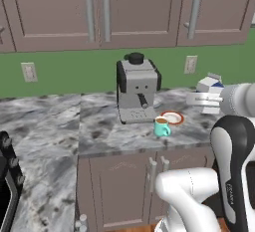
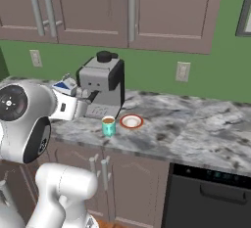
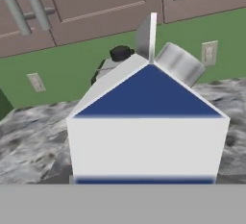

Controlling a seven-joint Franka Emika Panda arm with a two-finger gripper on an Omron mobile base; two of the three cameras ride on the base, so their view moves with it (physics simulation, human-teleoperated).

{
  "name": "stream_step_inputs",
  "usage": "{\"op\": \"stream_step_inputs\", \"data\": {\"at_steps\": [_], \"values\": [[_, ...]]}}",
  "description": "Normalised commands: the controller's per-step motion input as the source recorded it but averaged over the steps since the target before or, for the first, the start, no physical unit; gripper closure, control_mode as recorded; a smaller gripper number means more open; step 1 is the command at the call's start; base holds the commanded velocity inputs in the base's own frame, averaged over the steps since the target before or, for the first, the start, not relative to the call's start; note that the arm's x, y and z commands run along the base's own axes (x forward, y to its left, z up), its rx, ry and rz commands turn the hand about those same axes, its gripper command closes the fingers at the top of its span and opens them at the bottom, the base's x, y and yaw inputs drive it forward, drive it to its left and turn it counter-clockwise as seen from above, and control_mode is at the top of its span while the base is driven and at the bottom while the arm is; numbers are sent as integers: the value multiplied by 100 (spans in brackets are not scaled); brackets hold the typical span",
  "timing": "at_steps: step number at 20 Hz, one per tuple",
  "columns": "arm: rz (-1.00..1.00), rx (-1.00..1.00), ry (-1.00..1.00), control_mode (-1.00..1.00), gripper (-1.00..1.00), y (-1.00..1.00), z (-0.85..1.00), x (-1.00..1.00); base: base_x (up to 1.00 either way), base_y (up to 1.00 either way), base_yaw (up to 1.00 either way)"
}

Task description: Take a sugar cube from the saucer and place it inside the coffee. Then, grab milk from the fridge and place it next to the coffee on the counter to sweeten the coffee.

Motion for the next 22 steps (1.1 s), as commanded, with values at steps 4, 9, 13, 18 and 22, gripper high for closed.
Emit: {"op": "stream_step_inputs", "data": {"at_steps": [4,9,13,18,22], "values": [[0,0,0,100,100,0,0,0,26,35,-18],[0,0,0,100,100,0,0,0,0,1,0],[0,0,0,100,100,0,0,0,0,0,0],[0,0,2,-100,100,0,0,0,0,0,0],[4,0,7,-100,100,-9,-4,26,0,0,0]]}}
